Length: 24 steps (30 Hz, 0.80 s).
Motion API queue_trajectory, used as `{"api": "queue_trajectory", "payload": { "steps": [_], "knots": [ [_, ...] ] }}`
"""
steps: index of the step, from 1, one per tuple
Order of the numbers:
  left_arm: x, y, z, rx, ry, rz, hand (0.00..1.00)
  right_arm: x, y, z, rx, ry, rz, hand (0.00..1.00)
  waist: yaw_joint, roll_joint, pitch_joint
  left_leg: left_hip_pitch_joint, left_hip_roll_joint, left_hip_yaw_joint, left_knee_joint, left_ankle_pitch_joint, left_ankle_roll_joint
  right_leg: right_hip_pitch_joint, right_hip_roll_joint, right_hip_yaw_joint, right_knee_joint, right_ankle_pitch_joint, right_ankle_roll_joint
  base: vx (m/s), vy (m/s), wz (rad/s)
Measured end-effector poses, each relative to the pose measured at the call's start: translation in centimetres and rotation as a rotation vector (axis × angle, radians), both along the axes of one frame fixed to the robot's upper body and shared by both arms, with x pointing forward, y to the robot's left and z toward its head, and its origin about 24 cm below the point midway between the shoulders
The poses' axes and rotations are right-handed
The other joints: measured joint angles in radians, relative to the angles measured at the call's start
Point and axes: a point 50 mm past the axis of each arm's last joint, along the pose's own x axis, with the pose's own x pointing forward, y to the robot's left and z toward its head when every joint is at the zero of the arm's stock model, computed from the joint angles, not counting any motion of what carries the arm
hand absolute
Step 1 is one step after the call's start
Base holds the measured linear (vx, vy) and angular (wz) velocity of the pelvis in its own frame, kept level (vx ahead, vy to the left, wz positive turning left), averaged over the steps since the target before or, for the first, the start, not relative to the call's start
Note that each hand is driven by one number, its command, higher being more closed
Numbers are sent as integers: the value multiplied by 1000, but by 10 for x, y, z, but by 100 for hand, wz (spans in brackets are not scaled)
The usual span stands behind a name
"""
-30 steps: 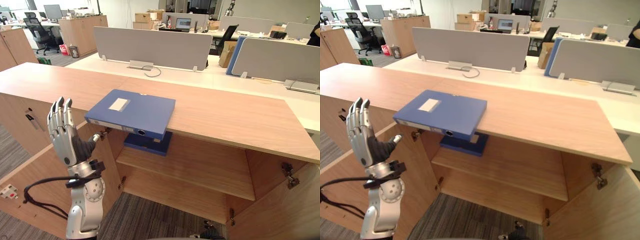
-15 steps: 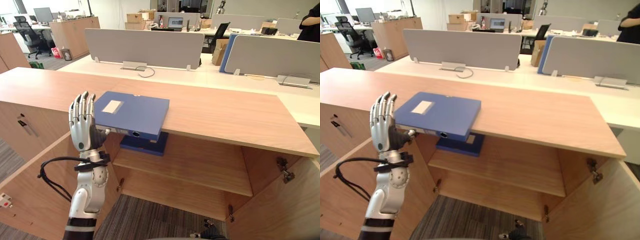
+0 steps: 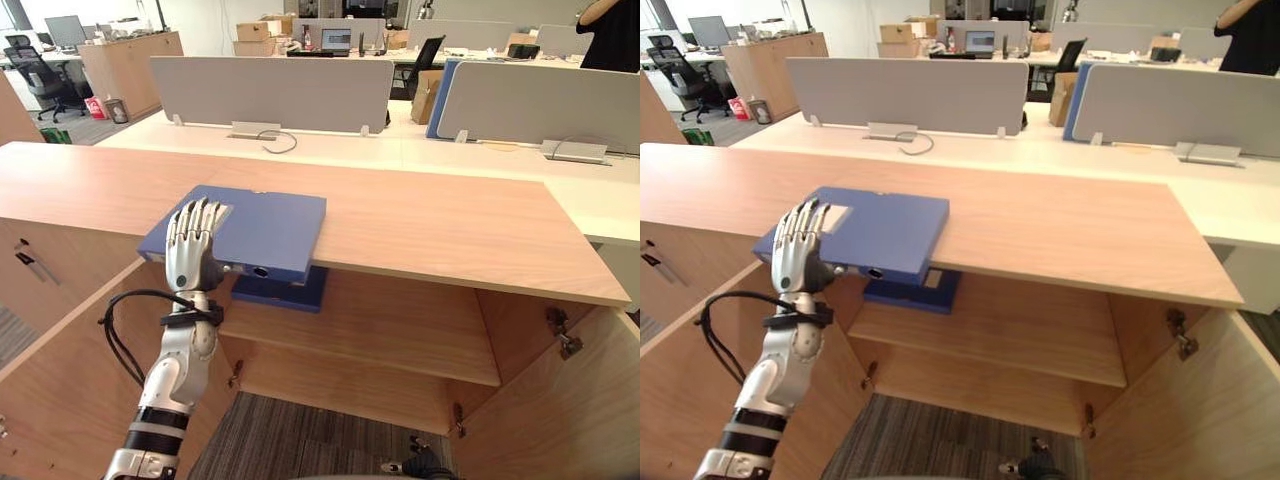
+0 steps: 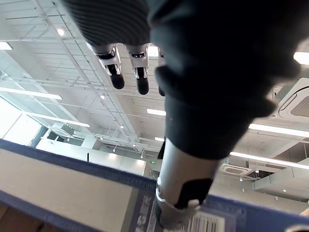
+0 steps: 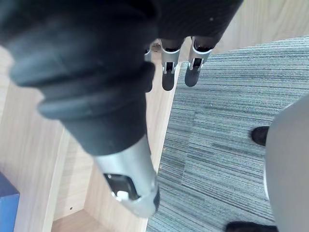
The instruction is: Walk over to the cabinet, pick up the folder, carry it to the office cabinet, place the folder inside the office cabinet, then close the office cabinet door
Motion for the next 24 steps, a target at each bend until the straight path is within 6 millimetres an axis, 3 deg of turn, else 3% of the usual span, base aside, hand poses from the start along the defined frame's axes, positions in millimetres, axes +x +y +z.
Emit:
{"api": "queue_trajectory", "payload": {
  "steps": [9,22,23,24],
  "knots": [
    [16,-3,-8,55,80,-34,0,2,-3,0,16,-9,-63,0,-13,-2,13,15,2,25,0,-8,-4,3,1,18,-2,0,0,-9,3,-7],
    [23,-5,-20,97,164,-66,0,1,-5,0,22,-11,-110,0,-24,-5,19,18,3,43,0,-14,-5,-4,1,41,-3,0,0,-7,3,-4],
    [25,-5,-21,101,171,-64,100,1,-5,0,22,-12,-110,0,-24,-5,19,18,3,43,0,-14,-5,-3,1,41,-3,0,0,0,0,0],
    [26,-5,-21,104,173,-63,100,1,-5,0,22,-12,-110,0,-24,-5,19,18,3,43,0,-14,-5,-3,1,41,-3,0,0,0,0,0]
  ]
}}
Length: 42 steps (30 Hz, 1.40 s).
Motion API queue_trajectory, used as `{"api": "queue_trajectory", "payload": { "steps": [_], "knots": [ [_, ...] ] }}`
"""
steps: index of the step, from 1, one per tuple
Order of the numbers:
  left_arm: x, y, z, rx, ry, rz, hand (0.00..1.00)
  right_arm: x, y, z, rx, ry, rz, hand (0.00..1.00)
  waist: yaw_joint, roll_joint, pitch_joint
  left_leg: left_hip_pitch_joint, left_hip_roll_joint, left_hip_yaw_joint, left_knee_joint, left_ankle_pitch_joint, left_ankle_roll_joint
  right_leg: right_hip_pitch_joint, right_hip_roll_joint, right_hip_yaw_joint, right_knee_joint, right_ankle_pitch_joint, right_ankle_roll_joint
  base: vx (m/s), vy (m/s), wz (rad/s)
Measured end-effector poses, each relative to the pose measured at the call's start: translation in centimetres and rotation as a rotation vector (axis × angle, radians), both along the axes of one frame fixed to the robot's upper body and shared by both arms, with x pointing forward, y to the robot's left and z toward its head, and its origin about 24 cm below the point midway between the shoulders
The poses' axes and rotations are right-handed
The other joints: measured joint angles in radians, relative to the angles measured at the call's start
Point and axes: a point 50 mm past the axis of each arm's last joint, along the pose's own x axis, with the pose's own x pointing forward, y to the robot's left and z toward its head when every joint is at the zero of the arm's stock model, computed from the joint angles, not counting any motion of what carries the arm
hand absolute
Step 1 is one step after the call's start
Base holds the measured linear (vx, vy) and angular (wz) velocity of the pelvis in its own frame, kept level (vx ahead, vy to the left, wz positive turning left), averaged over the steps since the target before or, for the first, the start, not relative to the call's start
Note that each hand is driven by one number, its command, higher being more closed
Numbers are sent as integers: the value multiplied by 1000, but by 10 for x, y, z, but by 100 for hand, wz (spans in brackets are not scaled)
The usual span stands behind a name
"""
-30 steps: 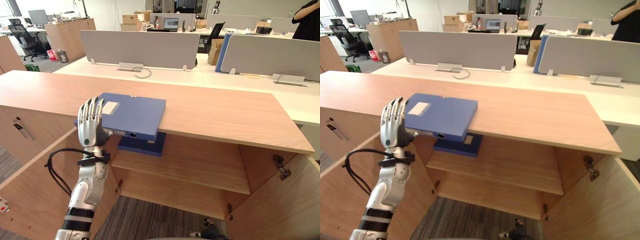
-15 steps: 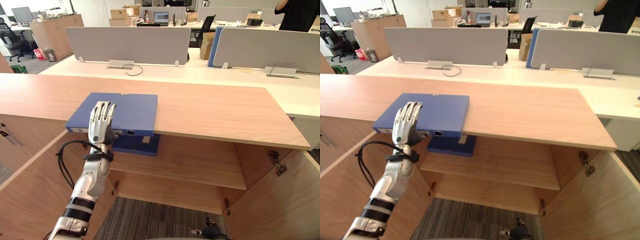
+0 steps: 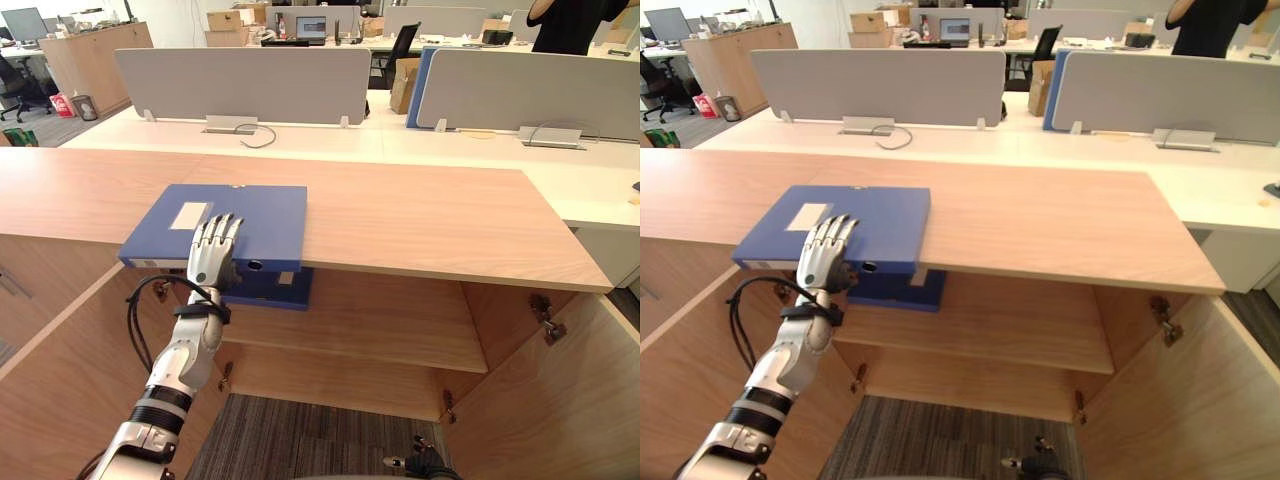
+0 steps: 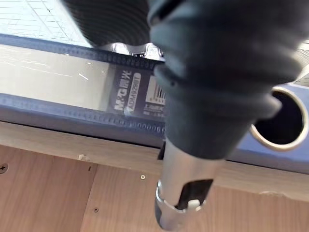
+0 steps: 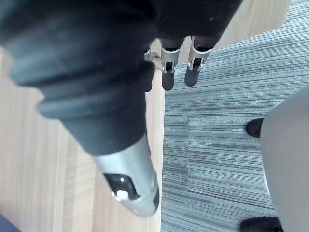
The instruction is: Walk over to the cabinet, pick up the folder, carry it to the office cabinet, place the folder inside the office cabinet, then close the office cabinet door
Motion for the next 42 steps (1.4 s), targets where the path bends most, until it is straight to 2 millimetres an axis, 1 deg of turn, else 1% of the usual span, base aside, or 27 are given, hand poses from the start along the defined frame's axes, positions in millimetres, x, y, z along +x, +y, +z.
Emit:
{"api": "queue_trajectory", "payload": {
  "steps": [3,10,14,20,22,24,25,26,28,29,30,31,32,33,34,36,37,38,40,42],
  "knots": [
    [4,1,0,19,16,0,100,0,0,0,1,0,-4,0,-1,0,0,1,0,0,0,0,0,0,0,0,0,0,0,-11,1,0],
    [14,1,11,28,-29,10,100,0,0,0,2,-1,-8,0,-5,0,0,6,0,1,0,0,0,4,0,0,1,0,0,0,0,0],
    [14,1,7,67,-21,11,100,1,-2,0,2,-4,-26,0,-6,1,2,12,0,1,0,0,0,9,0,0,2,0,0,-8,0,0],
    [20,0,15,71,-47,16,100,1,-5,1,-1,-5,-41,0,-11,1,2,13,0,1,0,-1,2,7,-1,2,2,0,0,-22,2,0],
    [20,-3,17,55,-57,18,100,1,-5,1,0,-6,-42,0,-13,0,3,12,-1,0,0,-2,2,8,-1,2,3,0,0,0,0,0],
    [14,-15,24,-10,-105,8,100,1,-4,1,0,-5,-42,0,-12,-1,7,8,-2,-1,0,-3,4,5,-2,2,2,0,0,0,0,0],
    [4,-22,32,-97,-155,-13,100,1,-5,1,-1,-6,-44,0,-13,0,16,7,-3,-4,0,-4,4,4,-3,2,1,0,0,0,0,0],
    [-2,-28,36,-145,-182,-30,100,1,-5,1,-1,-6,-48,0,-13,-1,17,1,-3,-5,0,-4,4,-1,-4,3,3,0,0,0,0,0],
    [-31,-49,54,-375,-288,-133,100,-2,-6,0,7,-2,-98,0,-7,-1,20,-7,-4,-2,1,-4,4,-10,-4,6,5,0,0,6,1,-2],
    [-38,-52,56,-445,-302,-159,100,-2,-6,0,6,-1,-104,0,-6,-1,19,-5,-3,-1,1,-4,4,-9,-4,7,6,0,0,13,2,-6],
    [-48,-57,60,-578,-320,-215,100,-3,-7,0,9,1,-114,0,-3,0,19,-4,-2,2,4,-4,4,-5,-3,11,8,0,0,7,1,-6],
    [-54,-60,62,-632,-330,-245,100,-4,-7,0,11,1,-118,0,1,1,18,-3,-2,3,6,-4,4,-5,-3,13,10,0,0,0,0,-8],
    [-64,-62,68,-744,-347,-293,100,-4,-7,-1,11,2,-118,0,3,2,18,-1,1,8,6,-3,4,-8,-2,19,14,0,0,-28,4,-13],
    [-73,-63,73,-863,-356,-348,100,-6,-7,-1,11,5,-119,0,9,1,17,0,5,14,6,-4,4,-14,-2,27,21,0,-1,-28,4,-14],
    [-78,-62,75,-921,-359,-372,100,-6,-7,-1,12,6,-121,0,11,1,17,0,7,16,5,-4,4,-16,-1,29,24,0,-1,-83,1,-12],
    [-92,-59,71,-1140,-301,-455,100,-8,-7,-1,21,5,-141,0,14,1,16,0,8,17,1,-5,4,-22,0,32,33,0,-1,-114,-3,-3],
    [-95,-58,69,-1188,-278,-473,100,-9,-7,-1,26,5,-153,0,15,1,16,-1,8,17,1,-6,4,-22,-1,32,34,0,-1,-132,6,-1],
    [-103,-53,65,-1297,-225,-510,100,-11,-7,-2,34,6,-165,0,18,0,13,-3,8,20,1,-11,1,-32,-1,33,37,-1,-1,-116,13,0],
    [-108,-47,62,-1411,-185,-552,100,-14,-7,-2,48,9,-184,0,25,-2,10,-3,7,21,0,-11,2,-36,-2,33,36,-1,0,-88,14,0],
    [-116,-36,62,-1545,-178,-596,100,-17,-9,-3,65,9,-227,0,33,-3,3,-5,3,18,0,-5,6,-37,-1,32,37,0,2,-50,6,2]
  ]
}}
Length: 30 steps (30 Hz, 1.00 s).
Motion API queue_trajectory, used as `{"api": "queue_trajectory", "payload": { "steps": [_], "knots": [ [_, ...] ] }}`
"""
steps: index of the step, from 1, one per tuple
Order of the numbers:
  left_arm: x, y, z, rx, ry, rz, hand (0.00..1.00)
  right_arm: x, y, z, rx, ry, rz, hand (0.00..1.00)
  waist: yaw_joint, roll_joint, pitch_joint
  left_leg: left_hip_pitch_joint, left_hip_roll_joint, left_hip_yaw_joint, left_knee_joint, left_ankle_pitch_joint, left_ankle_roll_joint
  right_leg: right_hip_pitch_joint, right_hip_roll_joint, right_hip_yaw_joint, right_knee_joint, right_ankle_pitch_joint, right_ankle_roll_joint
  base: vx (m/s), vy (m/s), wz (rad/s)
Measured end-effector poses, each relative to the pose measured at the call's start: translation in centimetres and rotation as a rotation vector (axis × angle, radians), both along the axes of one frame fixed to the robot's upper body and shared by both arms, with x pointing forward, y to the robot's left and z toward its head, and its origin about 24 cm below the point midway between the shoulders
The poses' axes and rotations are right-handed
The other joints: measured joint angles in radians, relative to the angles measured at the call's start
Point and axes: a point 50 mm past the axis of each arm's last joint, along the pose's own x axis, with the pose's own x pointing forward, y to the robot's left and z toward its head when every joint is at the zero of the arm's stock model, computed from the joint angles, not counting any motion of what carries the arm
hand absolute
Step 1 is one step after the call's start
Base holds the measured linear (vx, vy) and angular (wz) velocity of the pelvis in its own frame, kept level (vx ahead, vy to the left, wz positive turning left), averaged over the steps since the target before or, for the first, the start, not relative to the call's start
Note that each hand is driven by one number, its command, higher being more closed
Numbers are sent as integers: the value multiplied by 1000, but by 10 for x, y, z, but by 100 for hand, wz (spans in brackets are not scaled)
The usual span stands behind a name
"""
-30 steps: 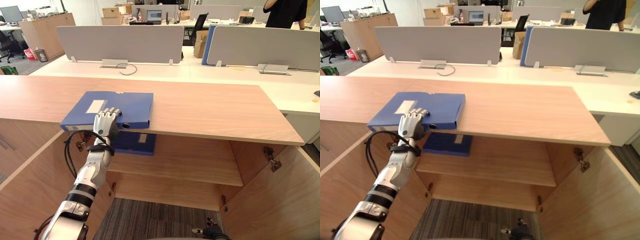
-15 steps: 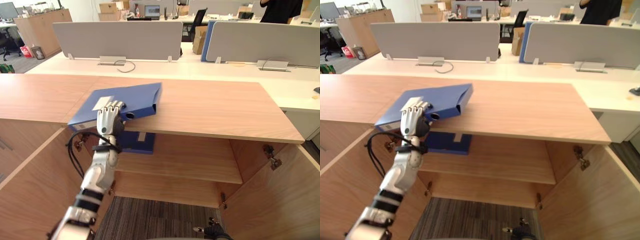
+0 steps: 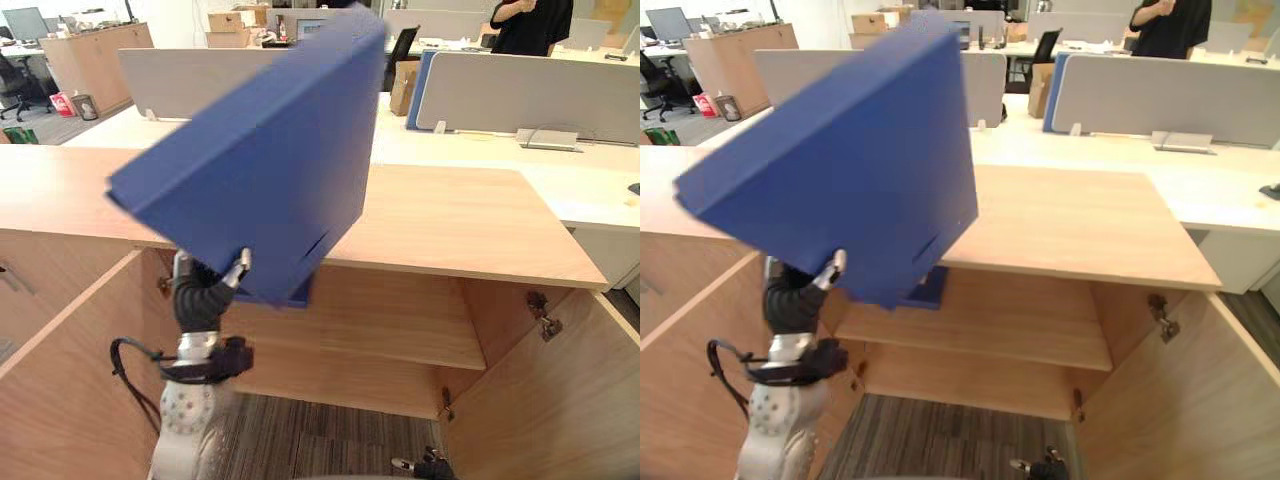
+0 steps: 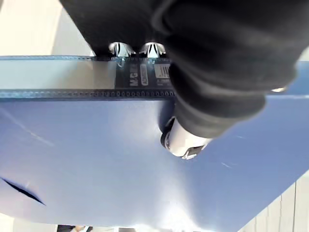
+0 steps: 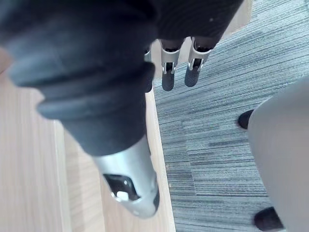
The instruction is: Walk over to the cabinet, pick up the folder, carry it to the office cabinet, place the folder inside the office cabinet, then close the office cabinet door
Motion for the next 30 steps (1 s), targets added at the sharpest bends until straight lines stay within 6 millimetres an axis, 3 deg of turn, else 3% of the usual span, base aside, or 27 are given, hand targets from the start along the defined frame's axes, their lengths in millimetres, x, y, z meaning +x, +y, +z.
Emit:
{"api": "queue_trajectory", "payload": {
  "steps": [4,6,8,9,10,12,16,18,21,24,30],
  "knots": [
    [-13,8,3,-185,-31,-51,100,-3,-3,1,24,-25,-106,0,8,-2,-7,-11,-6,-9,0,4,5,-2,-5,-4,-1,2,4,-5,2,2],
    [-15,7,1,-271,-32,-82,100,17,-2,10,20,-108,-157,0,18,-1,-7,-23,-6,-13,0,8,7,-17,-5,-6,-1,5,7,-8,0,2],
    [-22,6,-10,-370,23,-99,100,57,-3,43,-41,-347,-218,0,5,-3,-8,-30,-5,-9,1,9,8,-28,-5,-4,-1,7,10,-5,4,-4],
    [-24,6,-13,-385,42,-90,100,62,-4,52,-57,-398,-209,0,3,-3,-8,-30,-5,-8,1,8,8,-28,-6,-3,-1,7,10,0,0,0],
    [-29,8,-20,-404,81,-71,100,65,-13,74,-108,-506,-227,0,4,-2,-7,-32,-5,-2,2,8,9,-28,-8,-3,-4,7,10,0,0,0],
    [-33,12,-25,-398,116,-47,100,61,-25,99,-186,-601,-277,0,4,-5,-5,-29,-1,12,5,5,9,-29,-7,3,-5,8,11,16,4,-14],
    [-36,16,-29,-375,150,-7,100,57,-33,147,-297,-770,-314,0,-5,-4,-4,-7,10,46,5,-9,2,-30,-1,35,-4,8,11,-13,-5,-31],
    [-37,15,-30,-339,163,8,100,67,-35,192,-399,-947,-301,0,-18,-3,-5,3,15,70,6,-21,-7,-34,5,57,0,7,11,-42,-3,-29],
    [-36,15,-30,-285,173,33,100,70,-37,242,-606,-1128,-270,0,-21,-2,-5,0,16,75,6,-20,-6,-44,10,65,2,7,11,-28,-11,-11],
    [-36,18,-29,-239,174,70,100,75,-35,268,-680,-1241,-279,0,-22,-2,-5,0,13,81,6,-19,-4,-50,12,77,3,7,11,-14,-1,-10],
    [-30,24,-21,-187,124,93,100,87,-32,287,-672,-1375,-224,0,-23,1,-5,-16,9,72,16,-23,1,-58,10,79,4,8,11,-18,-2,2]
  ]
}}
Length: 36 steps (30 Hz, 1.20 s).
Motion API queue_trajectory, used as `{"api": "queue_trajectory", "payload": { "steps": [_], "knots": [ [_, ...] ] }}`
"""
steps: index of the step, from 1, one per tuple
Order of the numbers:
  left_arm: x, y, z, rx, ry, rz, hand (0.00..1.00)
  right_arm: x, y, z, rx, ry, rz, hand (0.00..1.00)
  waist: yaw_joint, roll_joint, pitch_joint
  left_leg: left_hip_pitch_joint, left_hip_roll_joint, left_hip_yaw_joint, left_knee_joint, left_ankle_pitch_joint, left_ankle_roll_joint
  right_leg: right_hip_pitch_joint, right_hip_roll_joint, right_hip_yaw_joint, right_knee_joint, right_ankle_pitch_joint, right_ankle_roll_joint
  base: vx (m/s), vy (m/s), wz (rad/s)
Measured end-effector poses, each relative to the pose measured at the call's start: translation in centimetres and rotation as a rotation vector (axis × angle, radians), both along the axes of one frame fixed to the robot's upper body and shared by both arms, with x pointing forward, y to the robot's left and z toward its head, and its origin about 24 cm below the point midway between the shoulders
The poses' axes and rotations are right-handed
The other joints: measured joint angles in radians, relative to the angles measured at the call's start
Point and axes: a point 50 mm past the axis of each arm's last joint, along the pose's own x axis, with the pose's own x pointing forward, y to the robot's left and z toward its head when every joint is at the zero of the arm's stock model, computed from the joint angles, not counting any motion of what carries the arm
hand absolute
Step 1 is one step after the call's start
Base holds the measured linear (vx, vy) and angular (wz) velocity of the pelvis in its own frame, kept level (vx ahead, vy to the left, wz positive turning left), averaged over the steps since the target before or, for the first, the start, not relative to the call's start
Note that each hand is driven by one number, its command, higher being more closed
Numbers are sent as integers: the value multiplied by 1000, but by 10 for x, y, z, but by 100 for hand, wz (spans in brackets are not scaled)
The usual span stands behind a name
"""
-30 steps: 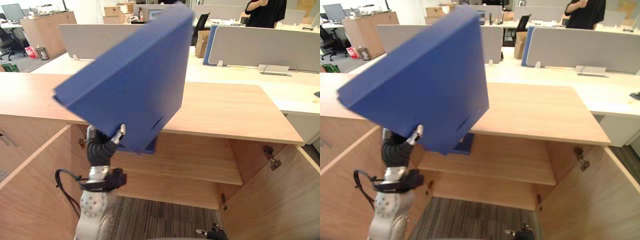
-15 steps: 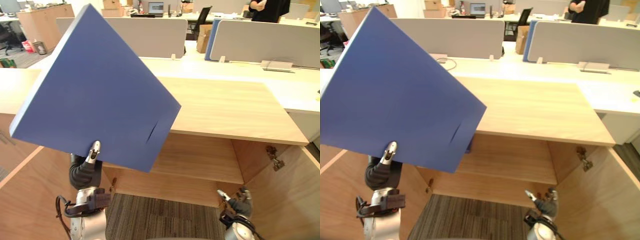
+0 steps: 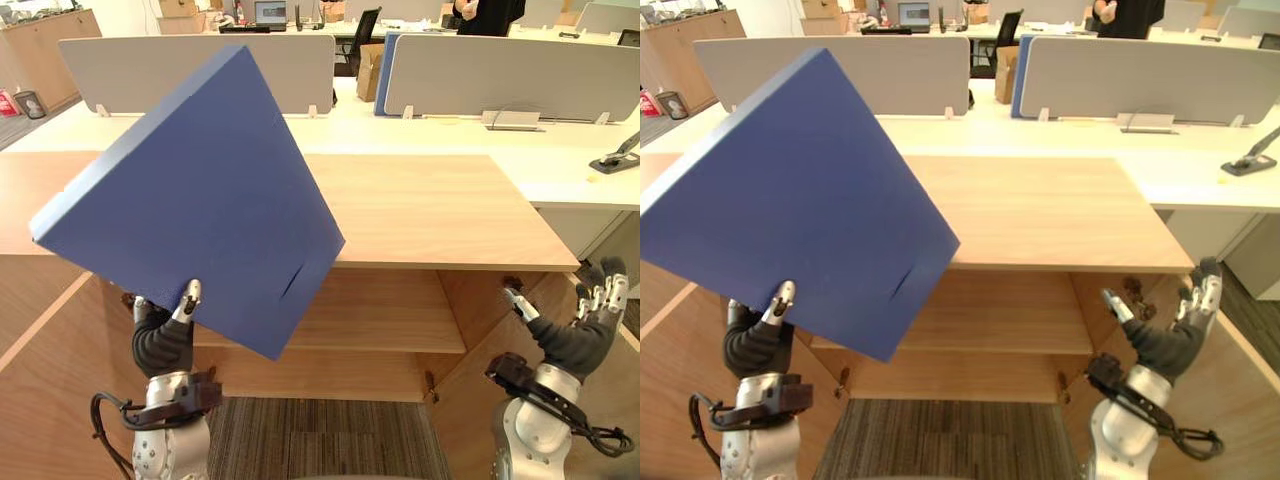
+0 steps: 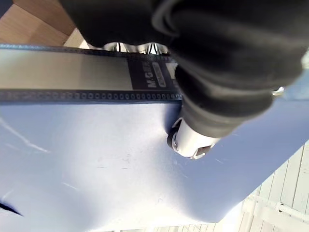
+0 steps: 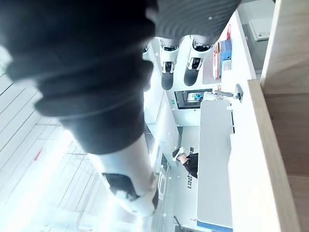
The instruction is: Walk over to the cabinet, pick up the folder, carry it to the office cabinet, place the folder inside the office cabinet, then close the office cabinet door
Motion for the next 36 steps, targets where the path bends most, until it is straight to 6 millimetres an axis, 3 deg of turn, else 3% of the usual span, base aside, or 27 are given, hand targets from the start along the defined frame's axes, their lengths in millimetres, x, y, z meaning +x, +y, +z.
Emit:
{"api": "queue_trajectory", "payload": {
  "steps": [4,9,20,29,36],
  "knots": [
    [4,8,2,32,-21,17,100,14,4,11,45,-100,164,0,-1,9,6,-1,-7,-4,1,-2,3,0,-6,0,1,1,2,-27,5,1],
    [11,12,5,75,-51,-5,100,38,8,10,120,-131,401,0,-1,18,15,-1,-17,-14,3,-2,7,3,-15,-2,0,3,5,-46,14,3],
    [18,11,7,129,-78,-90,100,83,33,9,100,-60,774,0,1,20,17,0,-21,-50,9,1,12,25,-19,-28,-2,3,5,-33,1,8],
    [20,3,9,171,-89,-215,100,114,76,60,-120,-123,1151,0,9,19,18,3,-23,-54,3,7,18,27,-20,-32,1,4,5,-14,1,1],
    [23,-5,10,184,-99,-299,100,128,101,77,-214,-91,1315,0,23,19,18,13,-31,-57,-9,14,20,32,-26,-33,4,4,6,-16,3,1]
  ]
}}
